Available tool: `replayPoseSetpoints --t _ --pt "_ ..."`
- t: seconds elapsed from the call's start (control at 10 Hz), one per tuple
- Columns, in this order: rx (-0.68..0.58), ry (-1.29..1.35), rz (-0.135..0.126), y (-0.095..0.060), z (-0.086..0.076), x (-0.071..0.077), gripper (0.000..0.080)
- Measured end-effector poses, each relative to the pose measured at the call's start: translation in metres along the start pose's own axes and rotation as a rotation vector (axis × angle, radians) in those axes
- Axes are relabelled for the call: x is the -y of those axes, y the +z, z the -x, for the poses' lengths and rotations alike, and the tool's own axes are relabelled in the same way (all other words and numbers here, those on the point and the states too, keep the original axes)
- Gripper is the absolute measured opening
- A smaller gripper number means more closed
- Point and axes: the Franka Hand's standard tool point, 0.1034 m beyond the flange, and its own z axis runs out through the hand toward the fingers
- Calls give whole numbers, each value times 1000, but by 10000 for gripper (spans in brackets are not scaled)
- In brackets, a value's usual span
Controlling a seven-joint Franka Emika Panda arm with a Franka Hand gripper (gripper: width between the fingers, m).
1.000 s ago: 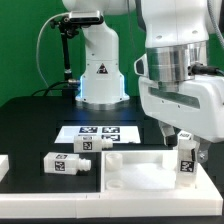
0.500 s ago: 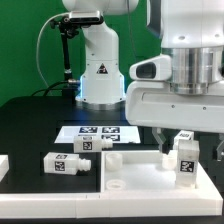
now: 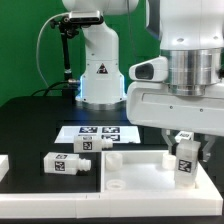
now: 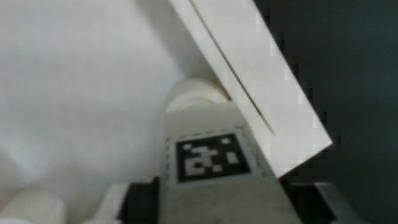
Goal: Assemble one leg
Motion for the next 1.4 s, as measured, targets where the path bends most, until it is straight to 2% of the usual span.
replayPoseSetpoints --t 0.2,0.3,0.5,0.7,0.8,1.0,1.1,1.2,1.3,1.4 --pt "-4 350 0 0 1 -1 286" --pt "1 504 -8 0 1 -2 286" --pt "26 845 -63 2 6 -1 286" --pt "65 984 -107 2 5 -3 287" --pt "67 1057 -104 2 6 -2 287" --pt "64 1025 -102 3 6 -2 287" --pt "39 824 -86 4 6 -4 379" --pt "20 569 -87 5 5 -5 531" --pt "19 390 -91 5 5 -5 614" --pt "24 344 -89 6 7 -4 640"
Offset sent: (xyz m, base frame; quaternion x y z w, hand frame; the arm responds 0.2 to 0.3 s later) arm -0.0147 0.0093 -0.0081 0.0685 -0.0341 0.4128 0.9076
